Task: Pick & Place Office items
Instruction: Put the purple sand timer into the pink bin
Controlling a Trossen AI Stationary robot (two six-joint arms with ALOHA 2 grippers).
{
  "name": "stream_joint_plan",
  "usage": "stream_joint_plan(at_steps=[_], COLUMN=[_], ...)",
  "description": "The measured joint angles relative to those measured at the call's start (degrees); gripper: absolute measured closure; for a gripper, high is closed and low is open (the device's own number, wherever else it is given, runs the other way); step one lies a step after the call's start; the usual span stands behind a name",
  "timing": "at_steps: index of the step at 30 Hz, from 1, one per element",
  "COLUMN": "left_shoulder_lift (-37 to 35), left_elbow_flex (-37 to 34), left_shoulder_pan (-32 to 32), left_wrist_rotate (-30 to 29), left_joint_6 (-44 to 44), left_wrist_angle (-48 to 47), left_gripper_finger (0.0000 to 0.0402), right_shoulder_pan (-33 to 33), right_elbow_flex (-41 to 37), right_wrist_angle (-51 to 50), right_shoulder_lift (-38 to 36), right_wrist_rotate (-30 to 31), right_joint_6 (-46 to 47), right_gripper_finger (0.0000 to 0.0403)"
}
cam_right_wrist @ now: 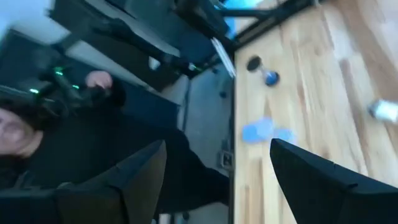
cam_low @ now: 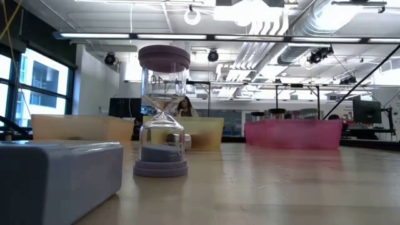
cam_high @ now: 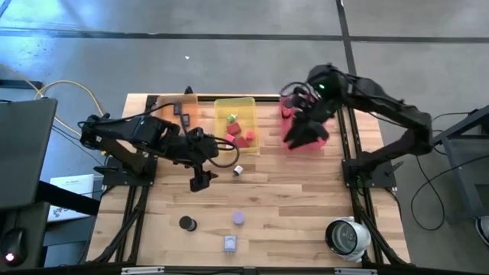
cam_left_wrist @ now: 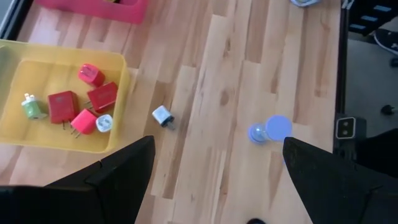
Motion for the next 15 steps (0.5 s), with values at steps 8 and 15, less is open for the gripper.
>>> stream_joint_plan(at_steps=[8, 15], left_shoulder_lift=[0.9, 2.6], left_elbow_flex=[-0.2, -0.2], left_shoulder_pan=[-2.8, -3.3], left_wrist_rotate=[0.6, 12.9], left_joint_6=[-2.1, 0.5], left_wrist_angle=[0.4, 3.9], left_gripper_finger=[0.0057, 0.0057], right_shoulder_pan=[6.8, 12.0], right_elbow_flex=[0.0, -0.1], right_wrist_angle=[-14.2, -21.3], right_shoulder_lift=[-5.4, -5.4], right_wrist_rotate=[22.3, 43.4], right_joint_6=[0.7, 7.3], right_gripper_finger=[0.0125, 0.0125])
